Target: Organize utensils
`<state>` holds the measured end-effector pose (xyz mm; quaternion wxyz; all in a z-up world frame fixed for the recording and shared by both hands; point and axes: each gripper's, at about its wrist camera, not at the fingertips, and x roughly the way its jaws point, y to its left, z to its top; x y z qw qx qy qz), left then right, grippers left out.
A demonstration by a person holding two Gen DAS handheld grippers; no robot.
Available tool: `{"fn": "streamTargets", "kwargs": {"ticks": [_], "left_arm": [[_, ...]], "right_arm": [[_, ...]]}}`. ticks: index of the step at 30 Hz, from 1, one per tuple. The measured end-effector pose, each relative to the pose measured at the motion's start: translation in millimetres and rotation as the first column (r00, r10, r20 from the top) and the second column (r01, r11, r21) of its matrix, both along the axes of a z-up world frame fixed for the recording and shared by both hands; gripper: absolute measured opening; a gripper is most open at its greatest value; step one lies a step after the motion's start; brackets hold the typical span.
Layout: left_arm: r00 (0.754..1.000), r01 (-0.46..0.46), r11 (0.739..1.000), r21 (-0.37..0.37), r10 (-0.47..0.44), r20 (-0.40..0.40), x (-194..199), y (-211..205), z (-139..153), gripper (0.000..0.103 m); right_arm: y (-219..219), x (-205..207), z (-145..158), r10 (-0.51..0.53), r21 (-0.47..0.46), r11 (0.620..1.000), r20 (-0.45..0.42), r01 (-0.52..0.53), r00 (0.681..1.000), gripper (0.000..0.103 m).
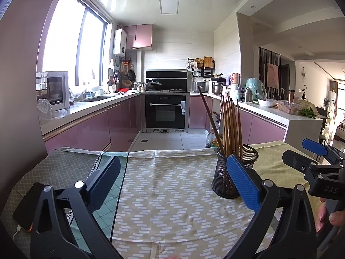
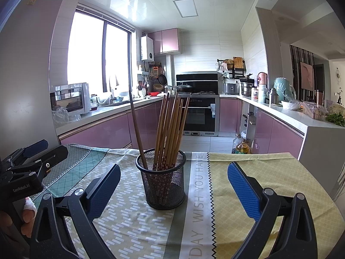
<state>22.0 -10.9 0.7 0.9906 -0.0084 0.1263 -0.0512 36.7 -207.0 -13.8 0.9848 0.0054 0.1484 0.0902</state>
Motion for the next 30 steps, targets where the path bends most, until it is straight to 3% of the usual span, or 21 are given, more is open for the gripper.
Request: {"fn": "streamTargets", "kwargs": {"ticks": [25, 30], "left_arm": [[1.0, 0.015, 0.999, 0.047, -0.015, 0.014, -2, -7, -8, 0.097], [1.0, 0.012, 0.999, 0.051, -0.011, -0.022, 3, -7, -12, 0.097]], "right_arm": [[-5, 6, -6, -0.013, 0.015, 1.0, -0.028, 0.014, 1.0, 0.096], [-9, 9, -9, -0.013, 0.007, 1.0, -0.041, 0.013, 0.999, 0.096]]}}
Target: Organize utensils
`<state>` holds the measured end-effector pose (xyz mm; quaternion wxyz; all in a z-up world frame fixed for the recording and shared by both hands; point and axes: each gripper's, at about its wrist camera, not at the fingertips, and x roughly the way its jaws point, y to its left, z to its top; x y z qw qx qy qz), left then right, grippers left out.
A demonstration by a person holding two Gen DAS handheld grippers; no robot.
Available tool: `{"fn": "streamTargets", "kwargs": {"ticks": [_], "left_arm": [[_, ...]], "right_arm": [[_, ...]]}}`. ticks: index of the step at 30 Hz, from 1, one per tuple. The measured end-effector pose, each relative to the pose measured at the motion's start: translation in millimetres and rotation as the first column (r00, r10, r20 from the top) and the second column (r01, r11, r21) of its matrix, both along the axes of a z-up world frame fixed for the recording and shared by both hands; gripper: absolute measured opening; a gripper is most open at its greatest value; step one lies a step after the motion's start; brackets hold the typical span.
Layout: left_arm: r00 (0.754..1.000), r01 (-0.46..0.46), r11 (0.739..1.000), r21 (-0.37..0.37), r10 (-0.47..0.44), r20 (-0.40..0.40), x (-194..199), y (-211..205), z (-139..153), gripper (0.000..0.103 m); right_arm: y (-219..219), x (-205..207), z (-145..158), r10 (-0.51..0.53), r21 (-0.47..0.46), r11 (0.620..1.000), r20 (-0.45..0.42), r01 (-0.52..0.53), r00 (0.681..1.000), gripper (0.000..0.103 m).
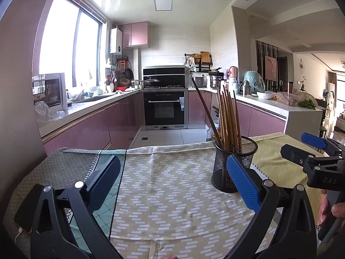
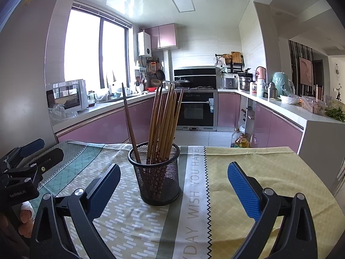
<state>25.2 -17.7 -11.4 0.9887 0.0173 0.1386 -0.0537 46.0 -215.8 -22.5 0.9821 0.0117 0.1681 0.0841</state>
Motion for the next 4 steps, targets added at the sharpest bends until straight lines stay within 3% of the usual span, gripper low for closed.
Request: {"fn": "streamTargets", "kwargs": {"ticks": [4], "left_arm": [[0.998, 0.009, 1.0, -0.02, -0.011, -0.058, 10, 7, -5, 0.097]], "right_arm": [[-22, 18, -10, -0.019, 0.007, 1.0, -0.104, 0.02, 0.994, 0.096]]}}
